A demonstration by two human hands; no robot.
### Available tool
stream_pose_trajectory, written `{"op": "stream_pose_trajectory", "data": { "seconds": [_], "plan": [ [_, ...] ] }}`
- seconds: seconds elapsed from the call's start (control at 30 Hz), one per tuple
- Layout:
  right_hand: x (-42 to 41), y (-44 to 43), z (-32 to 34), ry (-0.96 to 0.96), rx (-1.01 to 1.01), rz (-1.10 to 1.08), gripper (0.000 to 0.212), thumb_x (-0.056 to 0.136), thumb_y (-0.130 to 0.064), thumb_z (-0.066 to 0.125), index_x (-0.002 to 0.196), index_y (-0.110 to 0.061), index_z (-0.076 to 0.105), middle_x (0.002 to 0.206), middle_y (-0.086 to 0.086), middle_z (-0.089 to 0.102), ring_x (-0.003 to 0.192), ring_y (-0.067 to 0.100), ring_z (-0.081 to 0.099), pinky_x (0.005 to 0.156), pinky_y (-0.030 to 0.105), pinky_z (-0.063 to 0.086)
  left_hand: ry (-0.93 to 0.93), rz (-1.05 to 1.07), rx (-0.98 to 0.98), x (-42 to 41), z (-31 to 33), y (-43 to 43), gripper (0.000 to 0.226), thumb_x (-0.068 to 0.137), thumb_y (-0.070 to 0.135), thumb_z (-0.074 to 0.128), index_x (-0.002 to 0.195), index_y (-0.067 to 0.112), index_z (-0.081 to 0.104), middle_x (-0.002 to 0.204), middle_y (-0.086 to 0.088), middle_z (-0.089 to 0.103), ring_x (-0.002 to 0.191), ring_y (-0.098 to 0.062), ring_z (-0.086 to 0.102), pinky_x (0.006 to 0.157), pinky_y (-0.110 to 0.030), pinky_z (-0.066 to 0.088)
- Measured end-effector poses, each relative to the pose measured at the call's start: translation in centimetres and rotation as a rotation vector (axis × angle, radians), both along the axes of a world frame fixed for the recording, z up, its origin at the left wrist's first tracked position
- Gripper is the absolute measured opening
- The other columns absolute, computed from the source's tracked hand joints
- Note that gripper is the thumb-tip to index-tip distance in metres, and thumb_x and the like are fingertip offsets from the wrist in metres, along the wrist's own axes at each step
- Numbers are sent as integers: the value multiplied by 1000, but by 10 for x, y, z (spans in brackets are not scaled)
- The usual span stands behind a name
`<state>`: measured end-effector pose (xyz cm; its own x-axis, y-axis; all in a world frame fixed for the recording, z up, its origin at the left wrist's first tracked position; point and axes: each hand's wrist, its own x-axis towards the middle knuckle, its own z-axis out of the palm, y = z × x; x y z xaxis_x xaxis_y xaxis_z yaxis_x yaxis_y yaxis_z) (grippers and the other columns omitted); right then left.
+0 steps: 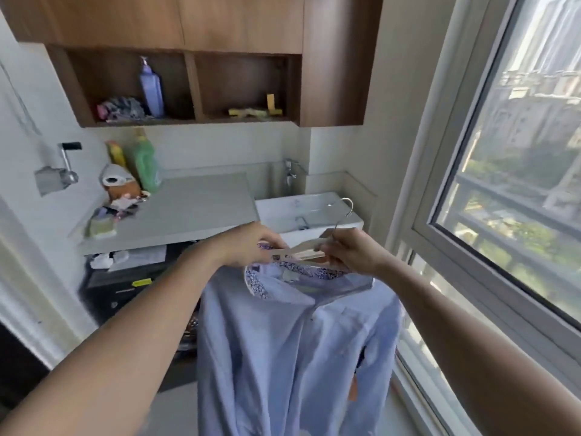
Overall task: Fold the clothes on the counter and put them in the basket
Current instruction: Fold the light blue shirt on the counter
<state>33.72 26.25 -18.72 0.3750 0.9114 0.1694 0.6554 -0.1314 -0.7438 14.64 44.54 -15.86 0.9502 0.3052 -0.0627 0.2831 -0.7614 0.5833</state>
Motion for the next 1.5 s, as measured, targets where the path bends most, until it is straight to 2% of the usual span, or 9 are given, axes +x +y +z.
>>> {"op": "stream_pose_trajectory", "data": {
  "seconds": [0.2,0.4,0.5,0.77,0.9,1.03,1.3,1.4,1.5],
  "plan": [
    [50,136,-15,-75,-3,111,21,98,-23,61,91,-7,71,58,-10,60,54,3,50,58,20,43,101,185,61,5,-26,138,60,80,-10,49,117,31,71,123,10,65,119,-10,56,100,-23,43],
    [94,258,-18,-13,-57,125,20,100,-12,55,89,-1,67,58,-5,56,49,8,48,52,21,43,167,289,-55,36,-22,273,60,76,4,42,80,59,67,125,1,63,107,-20,62,89,-46,58],
    [113,307,-7,23,-67,100,21,100,-7,54,84,-4,66,62,3,59,53,11,51,55,22,45,232,354,-227,52,-9,323,58,86,-2,35,105,42,66,132,-6,49,110,-27,59,77,-51,61],
    [195,365,0,609,333,-286,18,98,-13,52,88,0,60,68,7,62,62,24,63,60,34,58,65,335,-608,107,-14,446,66,79,-23,31,108,18,73,139,-14,46,79,-19,71,69,-38,62],
    [227,408,15,768,579,-313,21,105,-16,42,99,-5,59,76,6,59,69,19,59,77,39,57,1,265,-342,170,-17,469,66,74,-11,32,98,33,75,94,-12,58,61,-16,52,59,-28,54],
    [268,451,47,729,672,-312,22,107,-16,39,102,-7,58,78,4,61,67,17,59,80,38,57,126,145,-110,229,-31,482,62,72,-5,32,93,34,75,89,-17,64,49,-13,38,43,-18,33],
    [408,488,-24,51,80,-450,19,92,-13,65,74,-12,72,66,-7,68,62,10,59,65,29,48,331,155,-93,310,-57,523,67,71,-9,31,86,35,78,47,10,52,48,-16,40,50,-29,23],
    [447,504,-76,-103,-195,-429,30,91,-18,62,61,-18,62,61,-11,65,70,20,65,62,30,45,350,159,-97,333,-60,533,64,70,-8,35,87,37,78,56,24,62,57,-14,42,55,-27,28],
    [469,520,-123,-85,-328,-372,34,95,-14,56,64,-29,62,78,-1,72,81,28,68,59,27,43,403,214,-144,345,-71,545,58,71,-9,35,80,30,78,56,7,58,56,-17,38,52,-28,25]
  ]
}}
